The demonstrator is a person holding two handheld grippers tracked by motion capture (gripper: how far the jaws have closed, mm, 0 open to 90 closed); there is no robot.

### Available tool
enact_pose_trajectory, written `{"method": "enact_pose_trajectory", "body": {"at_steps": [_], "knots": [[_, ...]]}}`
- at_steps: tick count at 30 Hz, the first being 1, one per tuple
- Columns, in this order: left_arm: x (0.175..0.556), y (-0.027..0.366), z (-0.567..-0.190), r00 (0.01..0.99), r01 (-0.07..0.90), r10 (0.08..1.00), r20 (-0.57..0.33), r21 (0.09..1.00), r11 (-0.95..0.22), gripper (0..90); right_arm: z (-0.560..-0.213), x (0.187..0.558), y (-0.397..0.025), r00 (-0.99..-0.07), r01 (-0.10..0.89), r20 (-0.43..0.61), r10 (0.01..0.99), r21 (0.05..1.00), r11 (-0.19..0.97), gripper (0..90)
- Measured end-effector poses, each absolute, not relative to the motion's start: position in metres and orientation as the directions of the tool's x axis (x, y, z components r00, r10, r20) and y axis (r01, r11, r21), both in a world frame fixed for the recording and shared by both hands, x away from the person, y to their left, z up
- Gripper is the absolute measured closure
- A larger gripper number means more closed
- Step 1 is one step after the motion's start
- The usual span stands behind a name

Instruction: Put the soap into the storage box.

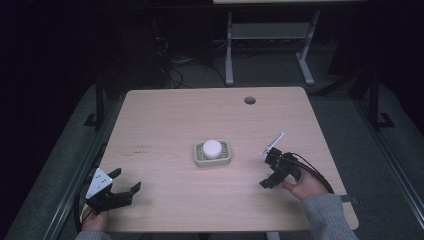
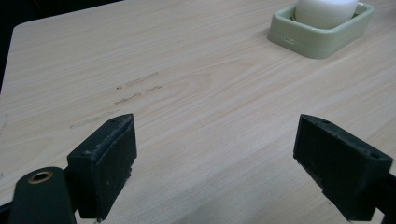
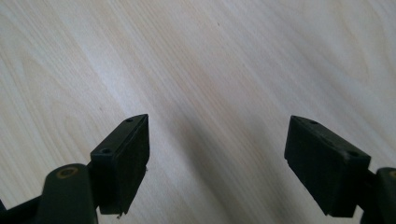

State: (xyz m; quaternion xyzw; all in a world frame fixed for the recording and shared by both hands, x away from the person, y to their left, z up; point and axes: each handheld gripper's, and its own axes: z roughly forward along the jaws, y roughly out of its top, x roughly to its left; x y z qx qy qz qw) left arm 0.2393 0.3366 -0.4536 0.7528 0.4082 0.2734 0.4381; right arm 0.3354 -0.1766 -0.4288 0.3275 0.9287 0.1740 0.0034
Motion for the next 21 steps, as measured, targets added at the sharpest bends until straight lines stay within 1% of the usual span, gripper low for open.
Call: {"method": "enact_pose_trajectory", "body": {"at_steps": [21], "knots": [[0.239,0.336,-0.454,0.519,0.376,0.853,0.056,0.881,-0.287,12.9,-0.434,0.313,-0.204,-0.758,0.632,0.11,0.643,0.366,0.683,21.7]]}}
